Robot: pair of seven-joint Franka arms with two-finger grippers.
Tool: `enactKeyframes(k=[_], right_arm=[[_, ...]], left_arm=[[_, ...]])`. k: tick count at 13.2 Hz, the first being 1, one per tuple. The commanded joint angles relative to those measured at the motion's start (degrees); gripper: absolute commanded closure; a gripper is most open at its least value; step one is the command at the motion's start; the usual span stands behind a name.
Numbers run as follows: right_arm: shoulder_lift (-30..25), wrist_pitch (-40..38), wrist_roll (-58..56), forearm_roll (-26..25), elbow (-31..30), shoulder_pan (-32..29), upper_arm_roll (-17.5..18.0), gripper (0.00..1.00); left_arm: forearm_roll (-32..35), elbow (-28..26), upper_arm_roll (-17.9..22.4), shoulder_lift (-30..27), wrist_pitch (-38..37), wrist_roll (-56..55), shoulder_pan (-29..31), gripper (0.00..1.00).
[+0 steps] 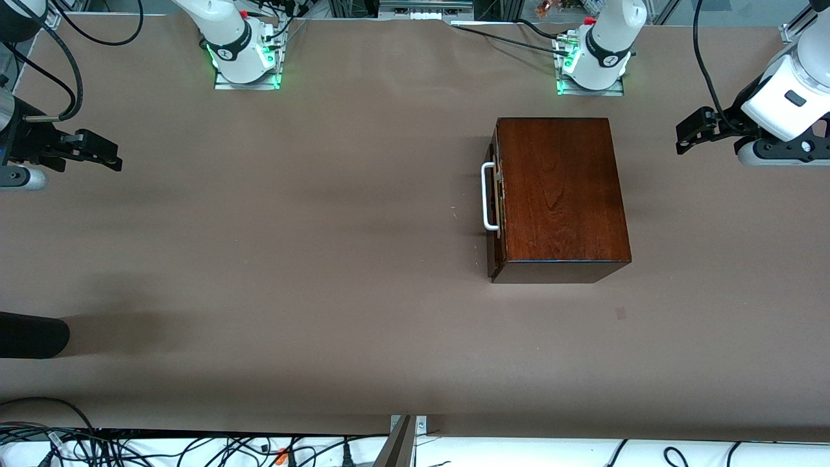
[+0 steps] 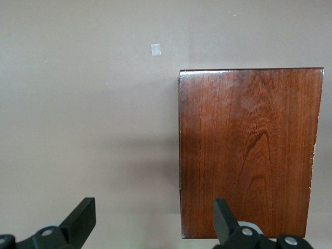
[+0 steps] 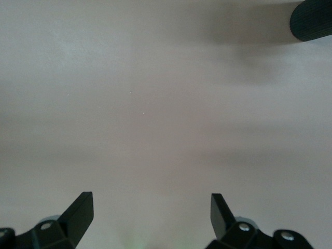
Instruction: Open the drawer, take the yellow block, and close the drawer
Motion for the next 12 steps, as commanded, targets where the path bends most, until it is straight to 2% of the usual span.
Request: enactKeyframes(k=[1,12], right_arm=[[-1.14,-0.11,-0.69,0.41,-0.8,-0.92,0.64,0.0],[-1.05,-0.11,-0.69,0.41,-0.8,-0.92,0.73,0.0]], left_arm=[[-1.41,2.25,0.12,1.06,-1.5,-0.22,-0.19,0.0],[-1.76,2.25,0.12,0.97,-4.48,-0.22,-0.45,0.0]])
